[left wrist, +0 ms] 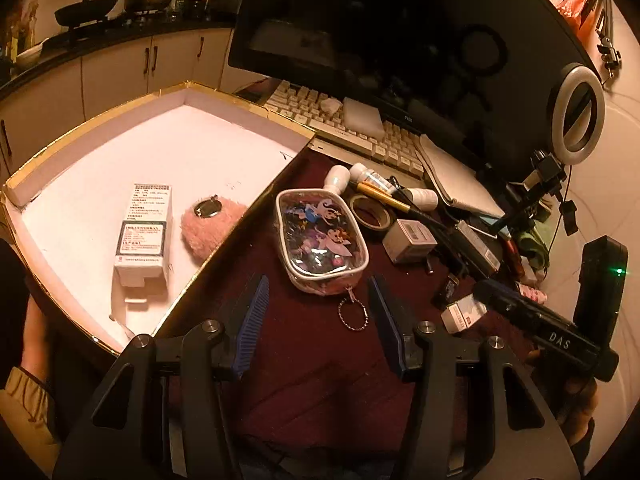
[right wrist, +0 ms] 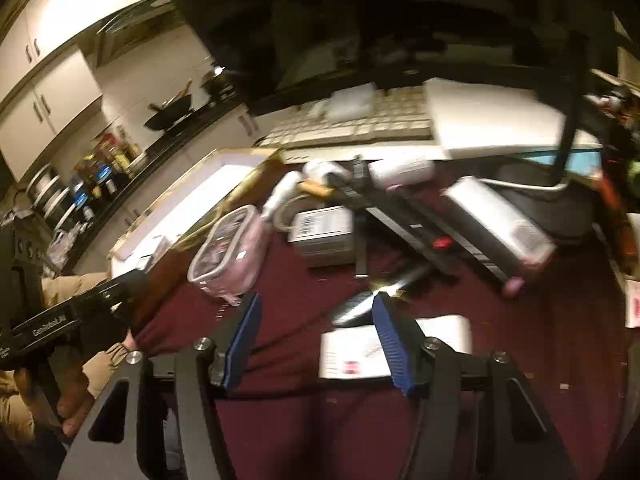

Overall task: Organize objects
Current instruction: 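Withdraw both tools from the tray back over the desk, then grasp the small white staples box with the right tool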

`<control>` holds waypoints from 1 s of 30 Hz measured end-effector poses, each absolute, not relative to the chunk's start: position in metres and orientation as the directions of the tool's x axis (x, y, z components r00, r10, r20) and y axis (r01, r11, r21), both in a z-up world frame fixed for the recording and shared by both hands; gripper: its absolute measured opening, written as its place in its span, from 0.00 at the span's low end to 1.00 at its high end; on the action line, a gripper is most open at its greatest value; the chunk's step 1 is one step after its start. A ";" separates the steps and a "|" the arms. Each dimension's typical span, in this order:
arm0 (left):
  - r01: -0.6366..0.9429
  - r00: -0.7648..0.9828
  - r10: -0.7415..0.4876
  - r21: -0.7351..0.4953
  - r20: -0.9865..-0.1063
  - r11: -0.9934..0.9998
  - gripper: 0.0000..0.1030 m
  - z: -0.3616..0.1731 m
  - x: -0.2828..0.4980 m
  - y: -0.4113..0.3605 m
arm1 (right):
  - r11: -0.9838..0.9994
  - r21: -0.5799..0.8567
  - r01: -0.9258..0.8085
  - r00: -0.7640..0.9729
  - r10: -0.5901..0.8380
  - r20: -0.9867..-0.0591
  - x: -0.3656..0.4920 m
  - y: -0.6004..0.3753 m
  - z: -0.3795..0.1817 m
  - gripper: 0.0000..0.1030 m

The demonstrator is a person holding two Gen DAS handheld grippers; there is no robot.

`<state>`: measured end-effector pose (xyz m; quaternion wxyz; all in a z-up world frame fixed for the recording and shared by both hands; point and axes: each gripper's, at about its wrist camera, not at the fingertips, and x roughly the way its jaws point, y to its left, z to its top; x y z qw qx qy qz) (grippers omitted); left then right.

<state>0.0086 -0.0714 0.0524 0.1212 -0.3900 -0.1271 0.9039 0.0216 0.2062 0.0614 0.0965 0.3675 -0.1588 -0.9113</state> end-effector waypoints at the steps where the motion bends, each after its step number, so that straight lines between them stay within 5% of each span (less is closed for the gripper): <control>1: -0.120 -0.665 0.318 -0.323 -0.676 -0.939 0.50 0.052 0.009 -0.070 | -0.935 0.351 0.048 -0.714 -0.278 -0.642 0.023 0.212 0.061 0.58; 12: -0.139 -0.641 0.321 -0.306 -0.697 -0.942 0.50 0.046 0.011 -0.059 | -0.957 0.290 0.001 -0.641 -0.223 -0.734 0.023 0.233 0.035 0.59; 30: -0.152 -0.618 0.330 -0.304 -0.713 -0.940 0.50 0.040 0.006 -0.053 | -0.919 0.329 0.215 -0.613 -0.390 -0.687 0.006 0.206 0.045 0.59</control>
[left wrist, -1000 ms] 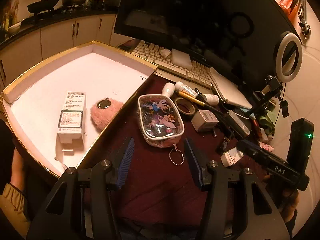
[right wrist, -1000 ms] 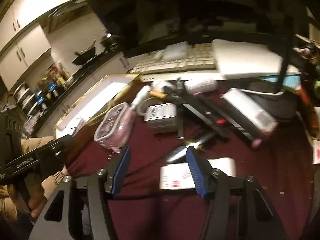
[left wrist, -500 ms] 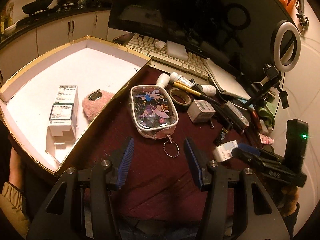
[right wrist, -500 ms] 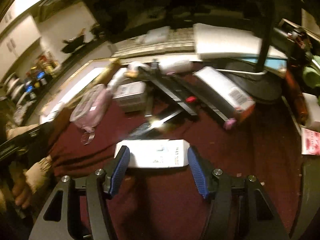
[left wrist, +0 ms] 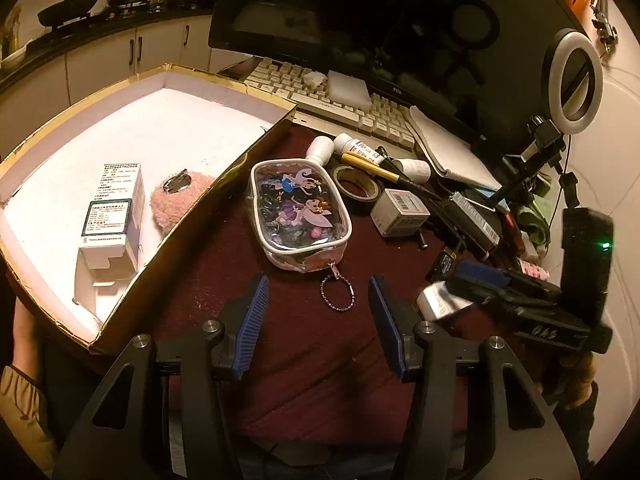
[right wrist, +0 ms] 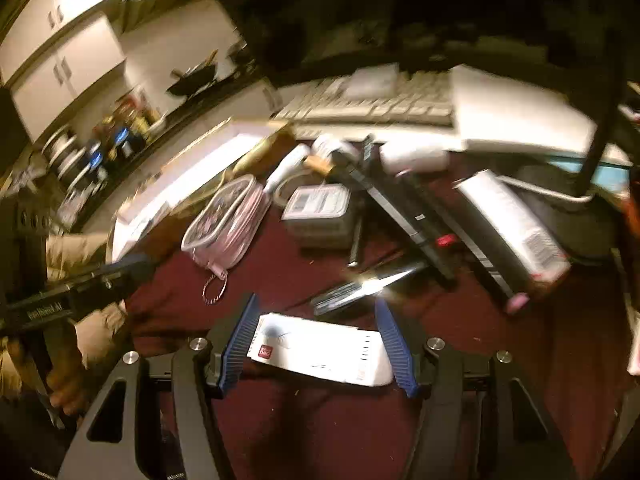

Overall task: Organize objects
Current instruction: 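Grasp the small white staples box with the right tool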

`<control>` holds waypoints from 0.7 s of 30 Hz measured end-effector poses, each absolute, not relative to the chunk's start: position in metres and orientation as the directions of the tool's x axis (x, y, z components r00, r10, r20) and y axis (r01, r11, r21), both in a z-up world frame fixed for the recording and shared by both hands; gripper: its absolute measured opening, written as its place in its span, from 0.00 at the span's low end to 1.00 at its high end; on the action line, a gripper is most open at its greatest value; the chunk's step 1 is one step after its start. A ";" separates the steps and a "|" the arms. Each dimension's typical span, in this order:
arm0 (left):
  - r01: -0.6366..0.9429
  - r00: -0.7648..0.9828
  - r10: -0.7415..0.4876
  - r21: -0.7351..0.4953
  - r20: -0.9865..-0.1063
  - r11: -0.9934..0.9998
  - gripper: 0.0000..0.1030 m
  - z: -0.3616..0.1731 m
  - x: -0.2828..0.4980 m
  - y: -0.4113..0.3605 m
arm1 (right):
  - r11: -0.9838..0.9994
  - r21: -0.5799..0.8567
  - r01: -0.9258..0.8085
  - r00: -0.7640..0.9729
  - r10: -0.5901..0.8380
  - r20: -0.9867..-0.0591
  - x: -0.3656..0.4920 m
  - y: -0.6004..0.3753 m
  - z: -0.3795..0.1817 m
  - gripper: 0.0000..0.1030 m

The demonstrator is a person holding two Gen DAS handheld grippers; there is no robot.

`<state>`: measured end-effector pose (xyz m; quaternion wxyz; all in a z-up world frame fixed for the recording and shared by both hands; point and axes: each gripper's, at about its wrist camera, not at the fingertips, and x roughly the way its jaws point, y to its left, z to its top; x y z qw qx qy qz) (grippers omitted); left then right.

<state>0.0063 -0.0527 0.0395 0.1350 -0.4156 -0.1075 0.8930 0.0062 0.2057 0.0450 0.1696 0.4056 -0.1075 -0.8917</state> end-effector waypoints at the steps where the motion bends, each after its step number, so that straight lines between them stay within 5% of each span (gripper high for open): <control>1: -0.150 -0.619 0.329 -0.304 -0.713 -0.941 0.50 0.040 0.007 -0.054 | -0.923 0.314 0.220 -0.596 -0.382 -0.706 0.005 0.203 0.041 0.59; 16: -0.166 -0.597 0.352 -0.318 -0.721 -0.934 0.50 0.033 0.005 -0.049 | -0.942 0.228 0.245 -0.588 -0.331 -0.738 0.031 0.186 0.037 0.58; 17: -0.166 -0.597 0.351 -0.318 -0.721 -0.934 0.50 0.033 0.005 -0.048 | -0.943 0.218 0.250 -0.589 -0.327 -0.739 0.030 0.184 0.036 0.57; 19: -0.175 -0.594 0.355 -0.316 -0.721 -0.933 0.50 0.034 0.005 -0.045 | -0.949 0.202 0.243 -0.597 -0.310 -0.739 0.029 0.185 0.035 0.38; 21: -0.189 -0.594 0.359 -0.308 -0.720 -0.932 0.50 0.035 0.004 -0.040 | -0.941 0.247 0.233 -0.601 -0.339 -0.724 0.029 0.195 0.037 0.36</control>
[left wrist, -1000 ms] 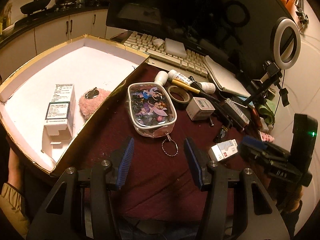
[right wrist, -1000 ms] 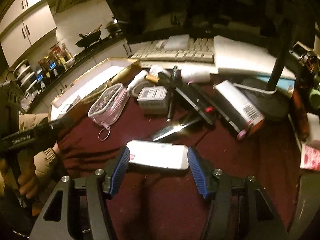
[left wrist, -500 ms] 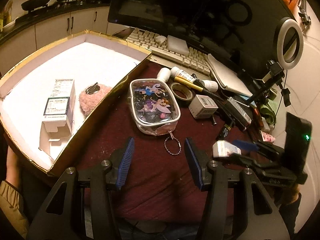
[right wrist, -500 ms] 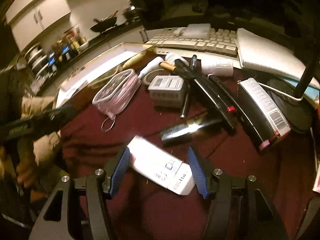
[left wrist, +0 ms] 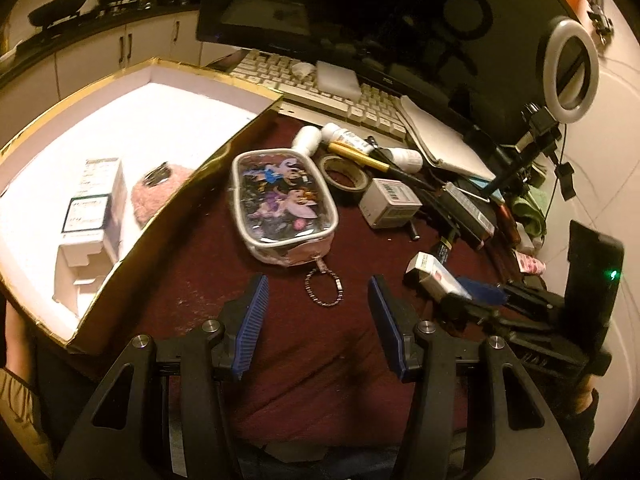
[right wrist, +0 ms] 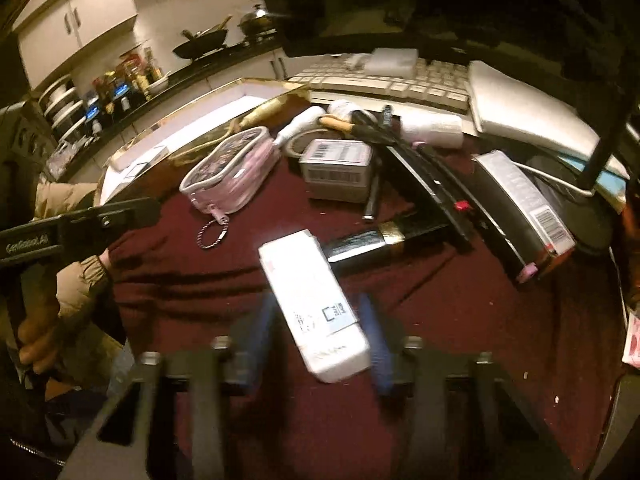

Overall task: Organize objects
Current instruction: 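Grasp the small white staples box with the right tool, then lift the staples box with the right tool while the left tool approaches the black lipstick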

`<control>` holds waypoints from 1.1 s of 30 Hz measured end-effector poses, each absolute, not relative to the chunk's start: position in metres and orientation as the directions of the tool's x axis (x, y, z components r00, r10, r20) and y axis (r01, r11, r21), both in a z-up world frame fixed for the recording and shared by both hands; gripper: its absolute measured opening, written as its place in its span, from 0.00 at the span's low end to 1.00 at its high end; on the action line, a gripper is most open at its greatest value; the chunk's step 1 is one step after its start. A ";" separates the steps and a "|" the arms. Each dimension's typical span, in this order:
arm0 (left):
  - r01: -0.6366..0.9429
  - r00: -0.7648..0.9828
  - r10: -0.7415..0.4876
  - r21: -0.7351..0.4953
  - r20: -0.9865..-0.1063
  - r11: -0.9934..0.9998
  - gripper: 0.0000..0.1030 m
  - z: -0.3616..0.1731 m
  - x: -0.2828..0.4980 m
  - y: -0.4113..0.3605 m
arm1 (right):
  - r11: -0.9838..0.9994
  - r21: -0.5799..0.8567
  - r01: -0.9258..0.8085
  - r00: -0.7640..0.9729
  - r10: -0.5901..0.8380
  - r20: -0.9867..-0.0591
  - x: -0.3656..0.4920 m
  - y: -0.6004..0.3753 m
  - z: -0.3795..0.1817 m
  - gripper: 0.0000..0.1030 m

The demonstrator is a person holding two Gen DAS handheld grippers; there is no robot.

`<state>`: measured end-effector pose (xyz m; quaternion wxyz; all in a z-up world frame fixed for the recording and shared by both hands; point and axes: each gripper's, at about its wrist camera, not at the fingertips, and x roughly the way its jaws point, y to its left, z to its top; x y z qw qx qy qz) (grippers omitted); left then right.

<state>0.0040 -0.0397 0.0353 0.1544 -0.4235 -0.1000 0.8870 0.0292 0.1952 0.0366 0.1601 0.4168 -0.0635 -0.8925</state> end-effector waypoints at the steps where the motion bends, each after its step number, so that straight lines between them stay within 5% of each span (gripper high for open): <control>1: -0.199 -0.591 0.364 -0.306 -0.721 -0.931 0.50 0.036 0.003 -0.036 | -0.938 0.260 0.229 -0.613 -0.347 -0.710 0.031 0.201 0.039 0.36; 9: -0.333 -0.540 0.406 -0.255 -0.738 -0.908 0.50 0.037 -0.008 0.013 | -0.947 0.312 0.075 -0.642 -0.285 -0.712 0.051 0.248 0.048 0.30; 14: -0.372 -0.539 0.395 -0.210 -0.744 -0.904 0.50 0.041 -0.010 0.027 | -0.951 0.283 0.124 -0.651 -0.293 -0.700 0.059 0.244 0.049 0.30; 18: -0.346 -0.541 0.386 -0.220 -0.747 -0.912 0.50 0.039 -0.010 0.022 | -0.939 0.285 0.193 -0.669 -0.338 -0.662 0.055 0.234 0.056 0.59; 31: -0.300 -0.534 0.390 -0.263 -0.750 -0.917 0.50 0.032 -0.006 0.004 | -0.927 0.224 0.300 -0.600 -0.367 -0.711 0.035 0.198 0.038 0.58; 33: -0.295 -0.531 0.393 -0.271 -0.751 -0.916 0.50 0.031 -0.007 0.003 | -0.924 0.210 0.320 -0.599 -0.369 -0.710 0.043 0.194 0.040 0.48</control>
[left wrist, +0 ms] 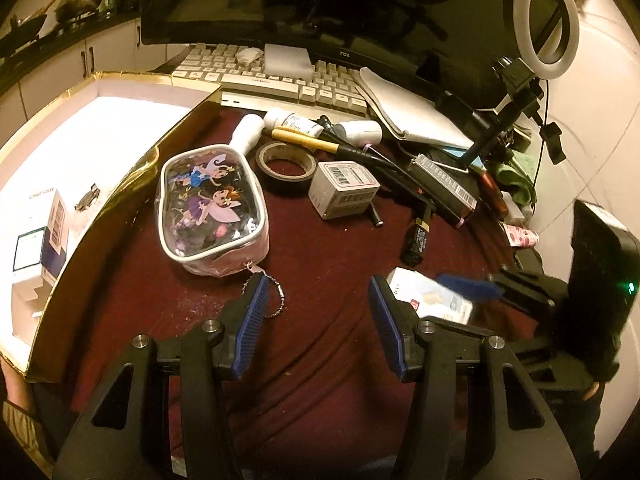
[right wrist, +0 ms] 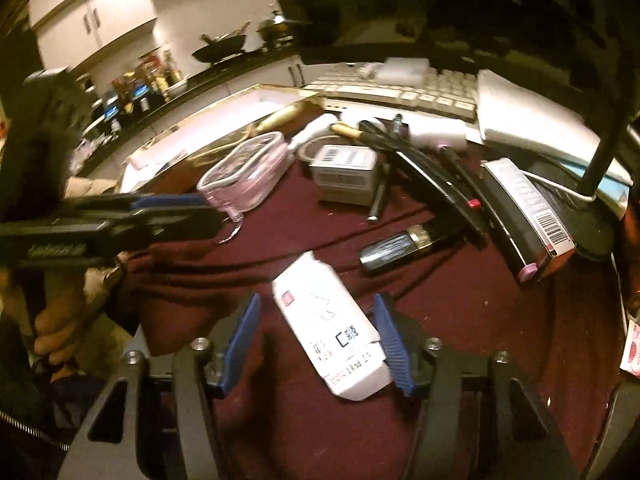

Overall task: Organize objects
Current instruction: 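Lift the staples box with the right tool while the left tool approaches the black lipstick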

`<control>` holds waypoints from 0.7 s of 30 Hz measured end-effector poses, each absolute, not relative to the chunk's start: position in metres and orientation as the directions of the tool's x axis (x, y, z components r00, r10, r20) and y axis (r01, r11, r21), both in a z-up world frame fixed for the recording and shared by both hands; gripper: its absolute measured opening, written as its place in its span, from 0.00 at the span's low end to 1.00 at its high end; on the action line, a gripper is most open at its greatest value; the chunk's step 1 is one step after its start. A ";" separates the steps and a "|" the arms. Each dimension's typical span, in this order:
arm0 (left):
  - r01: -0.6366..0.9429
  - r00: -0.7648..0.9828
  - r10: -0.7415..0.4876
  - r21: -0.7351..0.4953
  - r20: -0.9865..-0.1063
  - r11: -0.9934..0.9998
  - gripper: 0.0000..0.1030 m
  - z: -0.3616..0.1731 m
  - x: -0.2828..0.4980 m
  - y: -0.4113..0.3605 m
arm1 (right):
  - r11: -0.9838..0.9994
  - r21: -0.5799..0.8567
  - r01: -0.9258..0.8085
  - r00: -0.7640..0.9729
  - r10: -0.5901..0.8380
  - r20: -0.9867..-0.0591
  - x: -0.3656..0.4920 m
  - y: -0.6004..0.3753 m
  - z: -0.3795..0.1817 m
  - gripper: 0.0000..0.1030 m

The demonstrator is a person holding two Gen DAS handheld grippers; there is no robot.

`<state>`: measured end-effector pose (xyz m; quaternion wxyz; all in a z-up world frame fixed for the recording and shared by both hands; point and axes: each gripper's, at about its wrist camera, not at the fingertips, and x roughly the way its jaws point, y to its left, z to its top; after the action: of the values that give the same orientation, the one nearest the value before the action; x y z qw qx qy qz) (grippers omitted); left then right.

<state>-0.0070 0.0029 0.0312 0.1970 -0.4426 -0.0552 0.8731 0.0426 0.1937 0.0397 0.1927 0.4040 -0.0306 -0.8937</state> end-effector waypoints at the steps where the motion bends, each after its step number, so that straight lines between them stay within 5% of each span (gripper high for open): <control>1: -0.296 -0.527 0.396 -0.275 -0.752 -0.915 0.50 0.031 -0.007 0.003 | -0.925 0.204 0.320 -0.597 -0.364 -0.715 0.046 0.192 0.040 0.46; 3: -0.299 -0.527 0.403 -0.280 -0.749 -0.912 0.50 0.031 -0.007 0.002 | -0.927 0.201 0.317 -0.595 -0.360 -0.719 0.050 0.189 0.040 0.45; 6: -0.302 -0.522 0.405 -0.282 -0.750 -0.911 0.50 0.030 -0.006 0.001 | -0.937 0.193 0.292 -0.594 -0.335 -0.731 0.048 0.185 0.037 0.31; 14: -0.308 -0.526 0.411 -0.283 -0.745 -0.908 0.50 0.033 -0.004 0.005 | -0.937 0.266 0.227 -0.688 -0.348 -0.637 0.060 0.209 0.058 0.30; 21: -0.415 -0.492 0.430 -0.230 -0.757 -0.880 0.50 0.034 -0.012 0.046 | -0.936 0.329 -0.123 -0.751 -0.128 -0.648 0.063 0.273 0.055 0.30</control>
<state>-0.0117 0.0463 0.0339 0.2447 -0.4404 -0.0083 0.8638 0.0628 0.2732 0.0554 0.0014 0.3528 -0.1784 -0.9185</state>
